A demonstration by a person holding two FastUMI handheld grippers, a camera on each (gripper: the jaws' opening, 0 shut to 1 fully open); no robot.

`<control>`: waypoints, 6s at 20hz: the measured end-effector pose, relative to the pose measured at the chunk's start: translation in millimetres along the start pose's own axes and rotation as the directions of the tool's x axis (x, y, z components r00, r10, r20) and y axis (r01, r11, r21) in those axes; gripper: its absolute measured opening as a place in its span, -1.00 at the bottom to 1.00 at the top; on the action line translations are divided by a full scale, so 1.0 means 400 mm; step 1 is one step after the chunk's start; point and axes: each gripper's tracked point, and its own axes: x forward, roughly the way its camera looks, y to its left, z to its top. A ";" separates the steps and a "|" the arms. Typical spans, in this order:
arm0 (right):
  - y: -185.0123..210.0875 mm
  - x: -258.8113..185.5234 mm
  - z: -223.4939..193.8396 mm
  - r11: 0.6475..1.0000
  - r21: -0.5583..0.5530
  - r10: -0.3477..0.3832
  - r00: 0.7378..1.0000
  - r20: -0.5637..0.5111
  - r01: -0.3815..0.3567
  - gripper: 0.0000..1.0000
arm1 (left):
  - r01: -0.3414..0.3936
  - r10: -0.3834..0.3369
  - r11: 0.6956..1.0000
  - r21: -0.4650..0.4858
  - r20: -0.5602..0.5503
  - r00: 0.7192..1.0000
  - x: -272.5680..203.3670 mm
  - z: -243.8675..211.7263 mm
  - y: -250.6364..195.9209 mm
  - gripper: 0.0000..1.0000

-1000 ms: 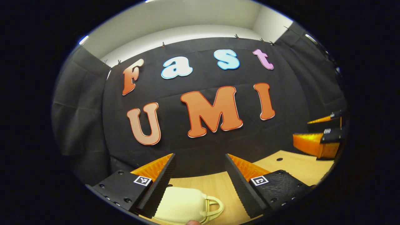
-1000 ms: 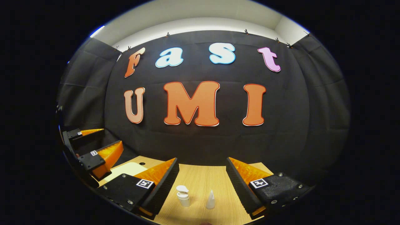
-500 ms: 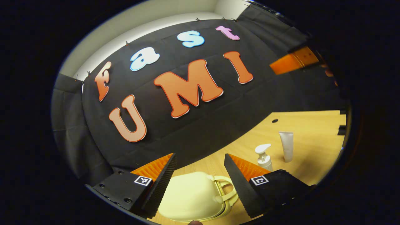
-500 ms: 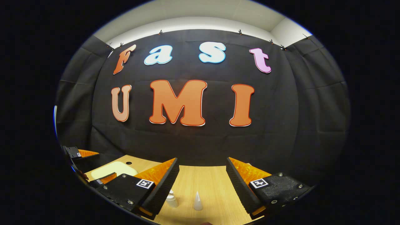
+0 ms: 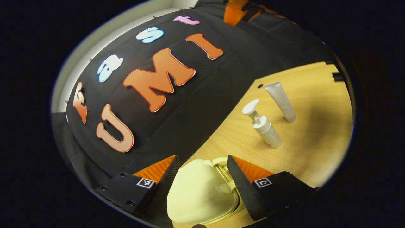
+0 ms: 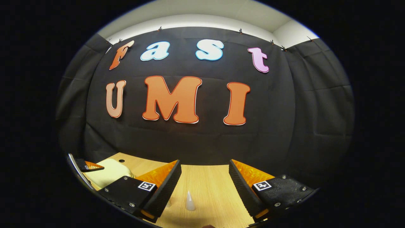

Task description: First open the suitcase, pack the skin care products into it, and then close the suitcase.

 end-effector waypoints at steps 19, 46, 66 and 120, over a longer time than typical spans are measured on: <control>-0.047 -0.003 -0.024 0.999 0.002 -0.054 0.998 -0.019 0.054 0.93 | 0.132 -0.072 0.932 0.338 -0.184 0.980 0.047 -0.136 -0.035 0.50; 0.095 0.013 -0.029 0.998 -0.041 0.049 0.998 -0.045 -0.051 0.93 | -0.136 0.111 0.973 -0.184 -0.140 0.984 0.017 -0.080 0.333 -0.88; 0.201 0.058 0.002 0.994 -0.084 0.063 0.997 -0.041 -0.067 0.94 | -0.422 0.272 0.710 -0.563 -0.334 0.903 -0.094 -0.477 0.741 -0.80; 0.117 0.015 -0.075 0.995 -0.061 0.076 0.992 -0.096 -0.082 0.94 | -0.336 0.267 0.629 -0.701 -0.212 0.940 0.003 -0.221 0.515 0.97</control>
